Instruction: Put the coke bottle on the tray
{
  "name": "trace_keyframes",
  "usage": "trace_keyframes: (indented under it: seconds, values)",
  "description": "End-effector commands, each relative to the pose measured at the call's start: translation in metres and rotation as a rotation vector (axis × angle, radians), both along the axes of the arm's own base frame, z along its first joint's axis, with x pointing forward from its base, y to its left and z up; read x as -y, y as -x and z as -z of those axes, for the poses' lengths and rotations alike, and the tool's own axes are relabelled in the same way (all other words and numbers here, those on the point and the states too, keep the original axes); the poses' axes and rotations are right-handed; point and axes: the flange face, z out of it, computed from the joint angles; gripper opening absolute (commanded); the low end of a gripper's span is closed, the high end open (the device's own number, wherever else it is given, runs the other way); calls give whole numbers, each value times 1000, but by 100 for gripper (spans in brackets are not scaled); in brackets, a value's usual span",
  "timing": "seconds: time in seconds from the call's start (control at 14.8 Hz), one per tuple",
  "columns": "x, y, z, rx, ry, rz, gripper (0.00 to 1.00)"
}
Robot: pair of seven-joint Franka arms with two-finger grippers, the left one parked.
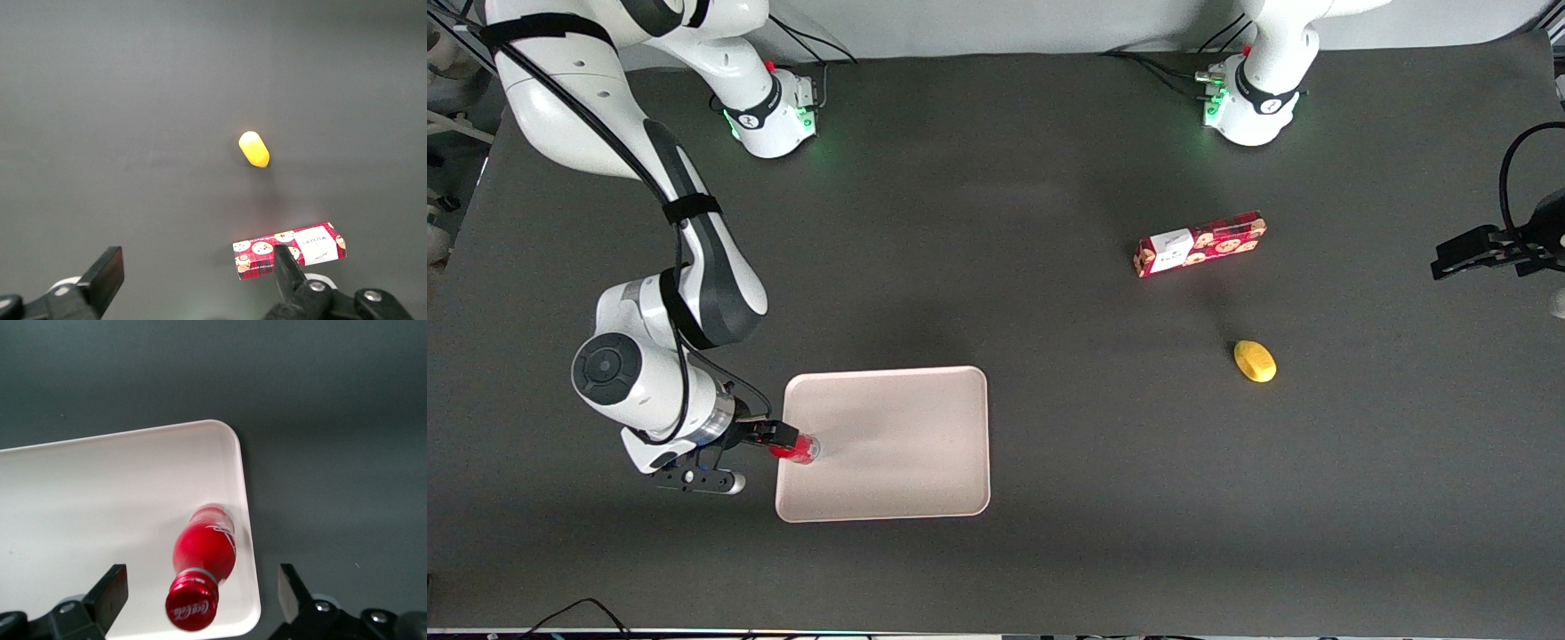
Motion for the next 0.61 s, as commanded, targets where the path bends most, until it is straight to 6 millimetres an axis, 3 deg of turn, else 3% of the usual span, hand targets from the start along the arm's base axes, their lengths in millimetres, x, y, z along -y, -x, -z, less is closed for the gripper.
trace_keyframes:
  seconds: [0.0, 0.2, 0.27, 0.47, 0.54]
  values:
    - [1, 17, -81, 7, 0, 14, 100]
    - [6, 60, -157, -47, -17, 24, 100]
    - [10, 80, -172, -48, -23, 24, 100]
    - [35, 142, -193, -14, -5, 21, 100]
    - [50, 150, -202, -7, -3, 44, 100]
